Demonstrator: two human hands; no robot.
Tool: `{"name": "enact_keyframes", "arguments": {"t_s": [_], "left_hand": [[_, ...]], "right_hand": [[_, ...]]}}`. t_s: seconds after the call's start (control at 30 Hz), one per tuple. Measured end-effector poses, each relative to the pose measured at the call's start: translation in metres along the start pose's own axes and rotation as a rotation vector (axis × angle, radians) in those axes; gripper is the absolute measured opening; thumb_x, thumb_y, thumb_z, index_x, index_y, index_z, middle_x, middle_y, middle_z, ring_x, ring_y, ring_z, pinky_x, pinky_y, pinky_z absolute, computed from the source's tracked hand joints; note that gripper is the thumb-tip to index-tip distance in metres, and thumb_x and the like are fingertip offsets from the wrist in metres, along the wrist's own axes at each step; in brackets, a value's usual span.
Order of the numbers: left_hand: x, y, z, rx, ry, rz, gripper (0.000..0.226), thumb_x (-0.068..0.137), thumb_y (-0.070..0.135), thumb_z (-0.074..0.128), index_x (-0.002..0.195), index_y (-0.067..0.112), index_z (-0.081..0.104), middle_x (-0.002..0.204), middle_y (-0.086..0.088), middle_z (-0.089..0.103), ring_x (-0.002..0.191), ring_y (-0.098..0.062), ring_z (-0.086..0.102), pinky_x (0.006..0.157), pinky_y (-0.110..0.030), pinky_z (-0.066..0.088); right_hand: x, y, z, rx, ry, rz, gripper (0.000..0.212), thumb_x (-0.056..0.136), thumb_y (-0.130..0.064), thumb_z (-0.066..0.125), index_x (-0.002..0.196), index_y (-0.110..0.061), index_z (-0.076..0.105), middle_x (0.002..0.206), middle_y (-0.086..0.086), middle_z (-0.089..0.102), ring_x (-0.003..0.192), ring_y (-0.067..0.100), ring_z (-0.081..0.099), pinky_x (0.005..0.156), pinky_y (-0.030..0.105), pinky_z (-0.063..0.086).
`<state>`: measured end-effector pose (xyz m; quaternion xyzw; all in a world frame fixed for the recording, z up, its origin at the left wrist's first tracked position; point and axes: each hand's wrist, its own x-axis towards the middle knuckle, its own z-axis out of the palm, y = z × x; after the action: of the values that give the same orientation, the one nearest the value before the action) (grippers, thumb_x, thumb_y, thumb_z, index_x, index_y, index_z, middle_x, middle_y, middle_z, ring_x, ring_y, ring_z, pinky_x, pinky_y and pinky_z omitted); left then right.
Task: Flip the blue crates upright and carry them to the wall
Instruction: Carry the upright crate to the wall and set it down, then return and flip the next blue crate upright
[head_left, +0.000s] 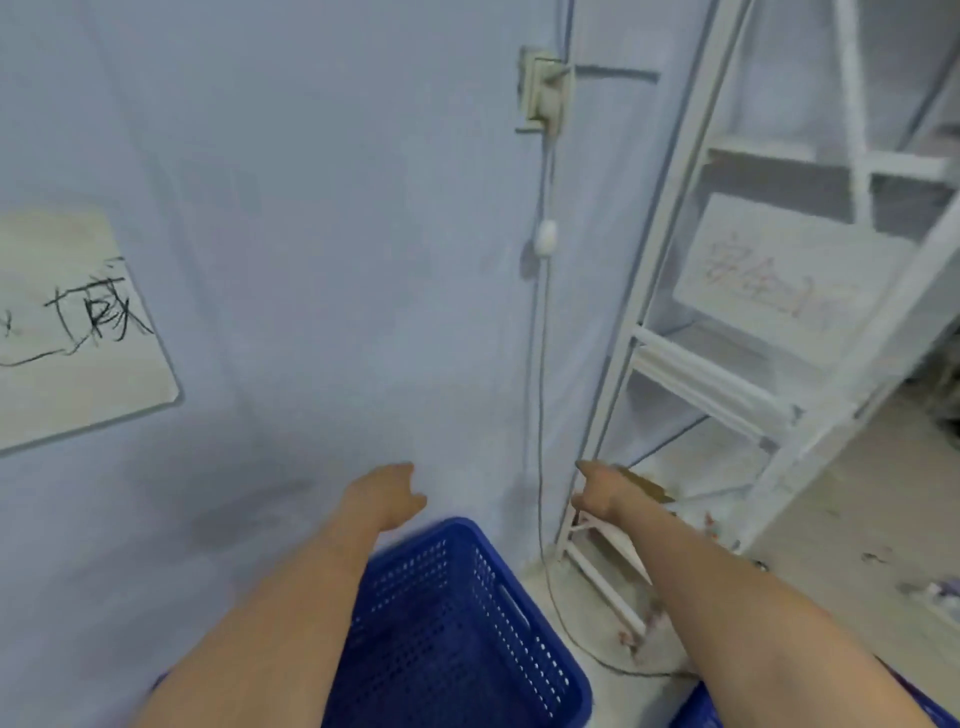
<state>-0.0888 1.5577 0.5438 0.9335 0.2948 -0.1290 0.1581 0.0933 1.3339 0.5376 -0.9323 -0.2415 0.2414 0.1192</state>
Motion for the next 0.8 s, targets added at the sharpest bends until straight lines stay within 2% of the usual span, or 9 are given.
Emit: {"name": "enact_keyframes", "arguments": {"t_s": [0.1, 0.23, 0.37, 0.47, 0.63, 0.8], "left_hand": [[-0.005, 0.045, -0.018, 0.042, 0.056, 0.164, 0.069, 0.097, 0.042, 0.039, 0.154, 0.013, 0.015, 0.161, -0.006, 0.019, 0.146, -0.022, 0.024, 0.116, -0.036, 0.024], [-0.032, 0.121, -0.01, 0.122, 0.095, 0.458, 0.071, 0.096, 0.043, 0.04, 0.155, 0.015, 0.013, 0.161, -0.006, 0.019, 0.146, -0.021, 0.023, 0.116, -0.034, 0.024], [-0.067, 0.197, 0.009, 0.285, 0.117, 0.709, 0.074, 0.095, 0.044, 0.041, 0.155, 0.013, 0.009, 0.162, -0.008, 0.01, 0.149, -0.022, 0.013, 0.12, -0.034, 0.012], [-0.091, 0.247, 0.016, 0.32, 0.115, 0.808, 0.076, 0.094, 0.045, 0.04, 0.155, 0.014, 0.007, 0.163, -0.007, 0.006, 0.15, -0.023, 0.008, 0.121, -0.035, 0.009], [-0.132, 0.332, 0.031, 0.293, 0.096, 0.901, 0.081, 0.091, 0.048, 0.046, 0.155, 0.013, 0.011, 0.162, -0.008, 0.012, 0.149, -0.024, 0.014, 0.119, -0.034, 0.013], [-0.181, 0.416, 0.084, 0.286, 0.043, 0.991, 0.081, 0.091, 0.046, 0.045, 0.155, 0.012, 0.01, 0.162, -0.009, 0.012, 0.149, -0.024, 0.014, 0.121, -0.035, 0.015]], "right_hand": [[-0.045, 0.028, -0.022, -0.015, 0.1, 0.078, 0.072, 0.085, -0.026, 0.059, 0.148, -0.011, 0.028, 0.151, 0.015, 0.036, 0.136, 0.03, 0.04, 0.111, 0.038, 0.036], [-0.122, 0.073, -0.026, -0.056, 0.206, 0.214, 0.068, 0.091, -0.033, 0.05, 0.149, -0.011, 0.023, 0.154, 0.01, 0.031, 0.139, 0.029, 0.034, 0.113, 0.04, 0.032], [-0.187, 0.124, -0.029, -0.078, 0.275, 0.339, 0.067, 0.092, -0.033, 0.05, 0.149, -0.011, 0.023, 0.153, 0.01, 0.032, 0.136, 0.029, 0.035, 0.111, 0.038, 0.033], [-0.233, 0.166, -0.039, -0.101, 0.35, 0.418, 0.069, 0.09, -0.034, 0.051, 0.149, -0.01, 0.024, 0.153, 0.01, 0.032, 0.138, 0.029, 0.034, 0.113, 0.039, 0.031], [-0.306, 0.241, -0.049, -0.067, 0.438, 0.563, 0.067, 0.087, -0.037, 0.051, 0.146, -0.012, 0.03, 0.152, 0.009, 0.033, 0.139, 0.028, 0.033, 0.113, 0.041, 0.031], [-0.365, 0.32, -0.035, -0.027, 0.387, 0.685, 0.077, 0.088, -0.038, 0.049, 0.152, -0.012, 0.015, 0.159, 0.006, 0.019, 0.146, 0.026, 0.019, 0.117, 0.041, 0.021]]}}
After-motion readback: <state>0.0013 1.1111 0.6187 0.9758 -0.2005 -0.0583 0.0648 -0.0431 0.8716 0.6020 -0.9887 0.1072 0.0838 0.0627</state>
